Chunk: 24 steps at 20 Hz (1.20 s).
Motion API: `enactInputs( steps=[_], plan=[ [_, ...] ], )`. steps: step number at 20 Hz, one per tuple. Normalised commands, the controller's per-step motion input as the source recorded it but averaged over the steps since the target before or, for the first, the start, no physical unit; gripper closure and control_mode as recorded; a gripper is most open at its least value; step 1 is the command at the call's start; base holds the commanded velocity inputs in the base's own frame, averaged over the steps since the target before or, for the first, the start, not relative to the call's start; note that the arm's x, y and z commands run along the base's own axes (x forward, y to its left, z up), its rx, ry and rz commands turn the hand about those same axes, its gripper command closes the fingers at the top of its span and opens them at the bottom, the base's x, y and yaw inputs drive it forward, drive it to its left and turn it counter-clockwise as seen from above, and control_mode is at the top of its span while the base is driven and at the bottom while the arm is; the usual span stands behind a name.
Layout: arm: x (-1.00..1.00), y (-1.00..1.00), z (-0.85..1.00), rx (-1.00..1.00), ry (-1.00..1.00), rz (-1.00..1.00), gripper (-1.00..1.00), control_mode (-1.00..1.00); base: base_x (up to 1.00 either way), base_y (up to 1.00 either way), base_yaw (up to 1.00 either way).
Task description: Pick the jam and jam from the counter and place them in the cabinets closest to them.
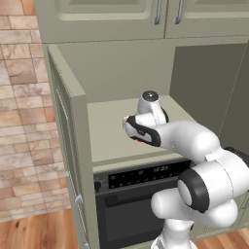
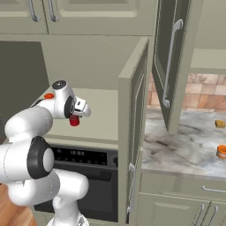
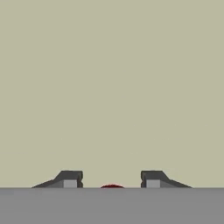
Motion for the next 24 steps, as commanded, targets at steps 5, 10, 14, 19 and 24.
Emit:
enactInputs(
  steps=[5,10,14,19,24],
  plan=[
    [0.02,0.00,-0.07,0.00,-0.03,0.00,-1.00,-1.00,0.00,0.00,0.00],
    [0.00,0.00,0.00,0.00,-0.01,0.00,-1.00,-1.00,0.00,0.00,0.00],
    [0.00,0.00,0.01,0.00,0.00,0.00,-1.00,-1.00,0.00,0.00,0.00],
    [-0.10,0.00,0.13,0.00,-0.05,0.00,-1.00,-1.00,0.00,0.00,0.00],
    [-0.24,0.00,0.26,0.00,-0.07,0.00,-1.00,-1.00,0.00,0.00,0.00]
  ],
)
